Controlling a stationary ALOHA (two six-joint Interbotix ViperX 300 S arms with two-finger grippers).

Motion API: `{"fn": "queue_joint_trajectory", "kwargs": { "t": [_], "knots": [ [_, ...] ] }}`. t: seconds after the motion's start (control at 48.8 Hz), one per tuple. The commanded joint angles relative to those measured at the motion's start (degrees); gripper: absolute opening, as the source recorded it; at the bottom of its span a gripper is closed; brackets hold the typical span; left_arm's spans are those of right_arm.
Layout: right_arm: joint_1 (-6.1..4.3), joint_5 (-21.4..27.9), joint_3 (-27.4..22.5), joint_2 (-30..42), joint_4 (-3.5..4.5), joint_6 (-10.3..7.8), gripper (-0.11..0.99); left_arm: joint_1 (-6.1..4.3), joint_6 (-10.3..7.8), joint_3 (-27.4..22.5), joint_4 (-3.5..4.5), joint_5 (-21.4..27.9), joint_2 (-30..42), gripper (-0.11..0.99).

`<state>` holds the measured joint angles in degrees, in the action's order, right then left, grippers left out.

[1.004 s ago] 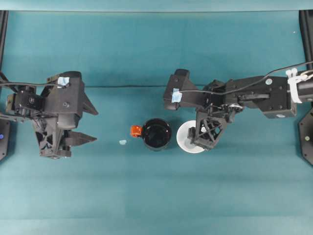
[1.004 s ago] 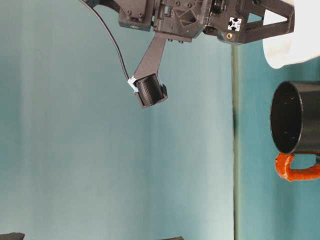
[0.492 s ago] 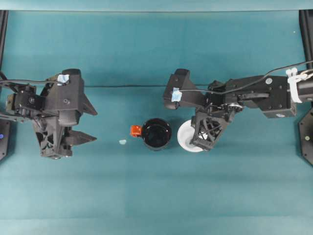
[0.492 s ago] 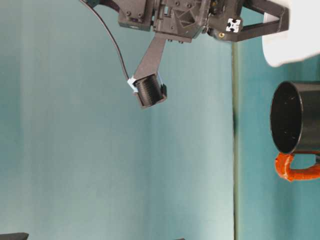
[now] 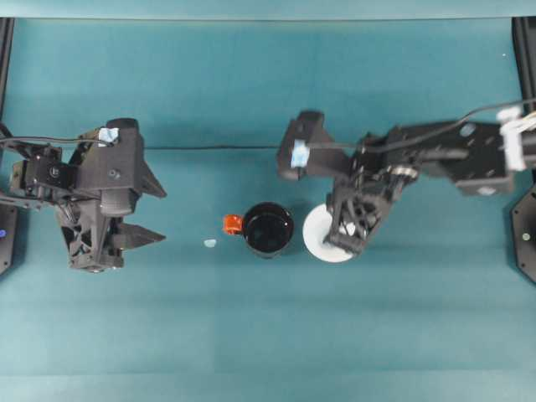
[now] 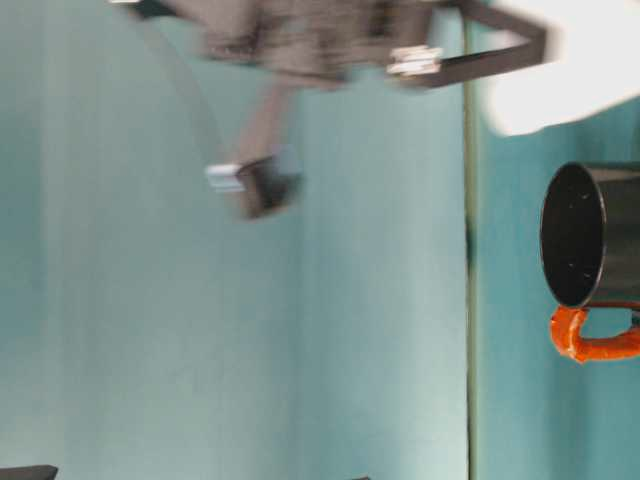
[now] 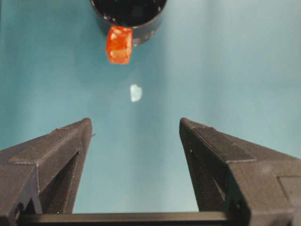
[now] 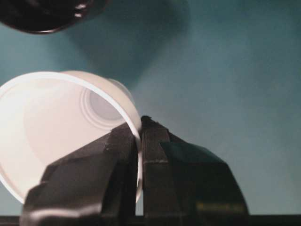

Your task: Put the paper cup into the moved red handle cup holder.

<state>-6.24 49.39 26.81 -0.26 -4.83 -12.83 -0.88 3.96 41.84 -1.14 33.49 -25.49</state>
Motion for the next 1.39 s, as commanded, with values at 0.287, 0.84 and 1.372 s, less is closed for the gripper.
{"fn": "queue_joint_trajectory", "kwargs": {
  "t": [0.287,0.84,1.372],
  "knots": [
    [-1.32,10.3,-12.7,-5.0,0.79,0.53,-0.10,-0.09,0.09,-0.6,-0.09,-0.4,-0.3,0.78],
    [0.79,10.5,-24.3,7.1,0.79,0.62,-0.10,-0.44,0.09,-0.6,-0.09,-0.4,-0.3,0.78],
    [1.85,8.6,-23.4,16.6,2.72,0.88,-0.10,-0.53,0.09,-0.6,-0.09,-0.4,-0.3,0.78]
  ]
}}
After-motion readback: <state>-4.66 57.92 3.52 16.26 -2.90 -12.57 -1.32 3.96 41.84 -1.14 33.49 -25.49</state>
